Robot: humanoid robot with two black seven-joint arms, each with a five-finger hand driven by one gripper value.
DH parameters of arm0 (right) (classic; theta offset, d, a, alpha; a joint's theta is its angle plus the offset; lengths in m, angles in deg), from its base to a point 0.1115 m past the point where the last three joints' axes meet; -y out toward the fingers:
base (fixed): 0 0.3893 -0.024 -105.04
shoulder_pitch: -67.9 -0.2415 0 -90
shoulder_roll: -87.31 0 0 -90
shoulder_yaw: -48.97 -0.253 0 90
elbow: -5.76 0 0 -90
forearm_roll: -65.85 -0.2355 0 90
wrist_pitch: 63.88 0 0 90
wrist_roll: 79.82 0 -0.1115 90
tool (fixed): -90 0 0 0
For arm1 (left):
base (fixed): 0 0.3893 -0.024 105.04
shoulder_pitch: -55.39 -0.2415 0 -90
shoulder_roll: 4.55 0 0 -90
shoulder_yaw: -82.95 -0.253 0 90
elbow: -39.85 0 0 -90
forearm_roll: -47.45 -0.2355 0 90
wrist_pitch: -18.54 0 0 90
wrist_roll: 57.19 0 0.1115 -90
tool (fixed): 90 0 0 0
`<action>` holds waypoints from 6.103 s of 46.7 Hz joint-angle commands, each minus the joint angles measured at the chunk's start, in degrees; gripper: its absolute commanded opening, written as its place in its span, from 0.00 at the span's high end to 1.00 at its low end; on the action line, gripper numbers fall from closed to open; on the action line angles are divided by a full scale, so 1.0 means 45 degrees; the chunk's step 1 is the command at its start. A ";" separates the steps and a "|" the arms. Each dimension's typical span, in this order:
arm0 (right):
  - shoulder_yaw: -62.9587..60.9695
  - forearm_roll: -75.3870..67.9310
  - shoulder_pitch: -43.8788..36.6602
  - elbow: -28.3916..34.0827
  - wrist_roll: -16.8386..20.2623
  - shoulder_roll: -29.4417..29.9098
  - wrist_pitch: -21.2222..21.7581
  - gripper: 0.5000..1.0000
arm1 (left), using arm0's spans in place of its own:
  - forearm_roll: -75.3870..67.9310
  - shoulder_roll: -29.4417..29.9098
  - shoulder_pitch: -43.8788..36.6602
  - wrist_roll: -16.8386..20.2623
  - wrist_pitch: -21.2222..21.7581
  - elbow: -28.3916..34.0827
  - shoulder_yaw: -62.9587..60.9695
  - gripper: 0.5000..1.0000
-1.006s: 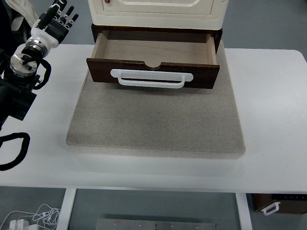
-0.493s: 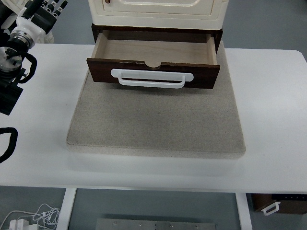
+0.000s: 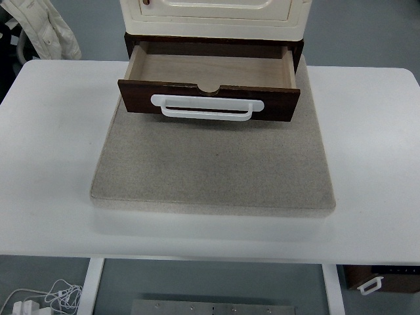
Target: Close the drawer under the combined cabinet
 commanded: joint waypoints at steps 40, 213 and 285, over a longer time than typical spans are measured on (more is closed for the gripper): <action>0.0000 0.0000 0.0002 0.0000 0.0001 0.0000 0.0000 0.10 | -0.1143 0.2210 0.1389 -0.0480 0.0973 -0.9230 -0.3103 0.00; 0.0000 0.0000 0.0002 0.0000 0.0001 0.0000 0.0000 0.10 | -0.7705 0.0609 0.3129 -0.7004 -0.1702 -0.9114 -1.1464 0.00; 0.0000 0.0000 0.0002 0.0000 0.0001 0.0000 0.0000 0.10 | -0.8877 -0.0818 0.3148 -0.6809 -0.0531 -0.6380 -1.1425 0.00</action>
